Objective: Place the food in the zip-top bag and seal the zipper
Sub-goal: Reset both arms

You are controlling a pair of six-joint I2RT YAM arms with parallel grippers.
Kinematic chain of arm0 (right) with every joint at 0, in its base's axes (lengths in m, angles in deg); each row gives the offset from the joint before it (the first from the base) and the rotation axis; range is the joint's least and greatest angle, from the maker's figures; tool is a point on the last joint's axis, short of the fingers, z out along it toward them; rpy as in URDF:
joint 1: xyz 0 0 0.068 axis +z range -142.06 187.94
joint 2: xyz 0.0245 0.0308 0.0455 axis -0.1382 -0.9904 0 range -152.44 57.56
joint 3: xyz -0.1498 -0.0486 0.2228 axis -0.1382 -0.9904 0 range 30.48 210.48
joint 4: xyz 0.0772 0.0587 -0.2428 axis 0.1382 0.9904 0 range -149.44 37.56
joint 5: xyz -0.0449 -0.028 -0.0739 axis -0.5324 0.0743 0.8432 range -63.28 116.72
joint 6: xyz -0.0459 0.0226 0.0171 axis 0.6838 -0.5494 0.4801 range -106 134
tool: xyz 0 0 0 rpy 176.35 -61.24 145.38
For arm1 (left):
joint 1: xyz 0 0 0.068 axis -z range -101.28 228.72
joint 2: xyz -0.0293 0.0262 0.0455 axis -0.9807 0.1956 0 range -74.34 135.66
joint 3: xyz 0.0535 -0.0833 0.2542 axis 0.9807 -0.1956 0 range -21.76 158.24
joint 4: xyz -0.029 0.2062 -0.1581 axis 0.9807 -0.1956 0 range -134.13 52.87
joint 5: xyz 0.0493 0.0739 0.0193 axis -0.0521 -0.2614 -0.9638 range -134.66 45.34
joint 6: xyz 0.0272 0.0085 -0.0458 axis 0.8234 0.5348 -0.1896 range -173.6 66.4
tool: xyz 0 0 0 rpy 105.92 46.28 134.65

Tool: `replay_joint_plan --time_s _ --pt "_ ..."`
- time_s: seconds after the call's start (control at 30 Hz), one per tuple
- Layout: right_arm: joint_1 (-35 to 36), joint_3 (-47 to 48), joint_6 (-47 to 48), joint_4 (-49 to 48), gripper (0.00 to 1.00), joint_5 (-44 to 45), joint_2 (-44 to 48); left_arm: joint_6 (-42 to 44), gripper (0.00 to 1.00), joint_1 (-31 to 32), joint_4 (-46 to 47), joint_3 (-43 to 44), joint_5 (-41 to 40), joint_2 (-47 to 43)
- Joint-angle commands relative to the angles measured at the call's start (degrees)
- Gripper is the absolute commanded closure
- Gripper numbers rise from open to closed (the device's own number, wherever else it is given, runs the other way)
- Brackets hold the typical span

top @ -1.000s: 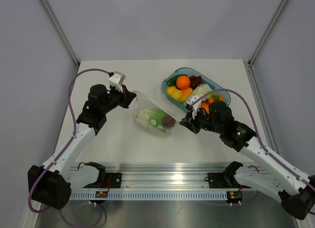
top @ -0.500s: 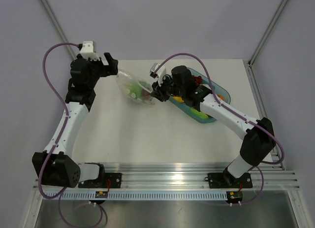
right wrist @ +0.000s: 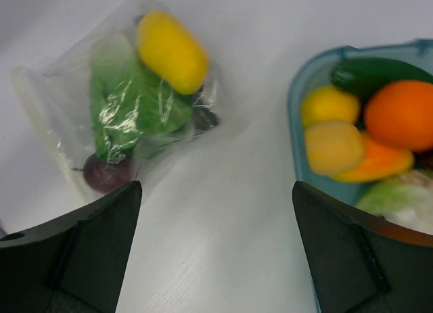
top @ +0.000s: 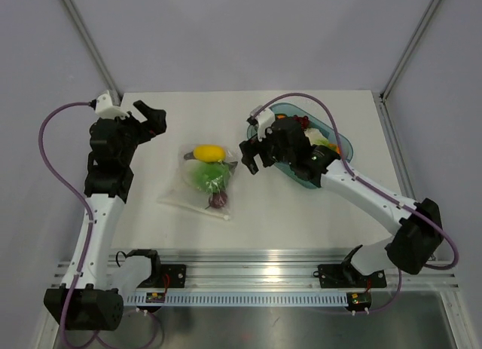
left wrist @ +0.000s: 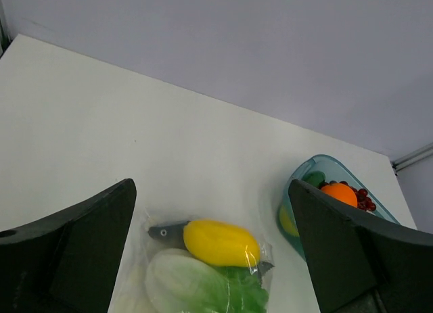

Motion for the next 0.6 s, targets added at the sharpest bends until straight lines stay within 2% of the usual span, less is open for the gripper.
replay_joint_plan --time_s 0.0,0.07,0.17,0.2,0.27,0.47,0.57 --pt "0.1 0.1 -10.2 9.2 0.01 23.7 9.0 -4.4 0.01 0.1 -6.2 -1.8 -0.2 -3.1" --pt "0.1 -3.1 -12.1 12.7 0.00 27.8 12.1 -5.0 0.01 0.1 -11.2 -2.4 0.3 -4.2" --pt "0.1 -7.9 -19.0 16.9 0.01 33.0 21.0 -5.3 0.01 0.4 -13.2 -6.6 1.8 -6.7" --pt "0.0 -8.8 -21.0 18.3 0.01 34.3 22.6 -6.3 0.01 0.9 -13.9 -7.8 -3.6 -7.4" --pt "0.1 -10.7 -26.0 22.4 0.01 34.8 27.0 -8.0 0.01 1.0 -16.4 -10.0 -8.4 -7.9" --pt "0.0 -13.1 -30.6 27.3 0.00 35.6 35.0 -5.8 0.01 1.0 -23.7 -4.9 -7.7 -3.6" --pt "0.0 -12.5 -31.3 28.4 0.00 37.0 35.5 -5.5 0.01 1.0 -22.7 -5.0 -5.5 -5.0"
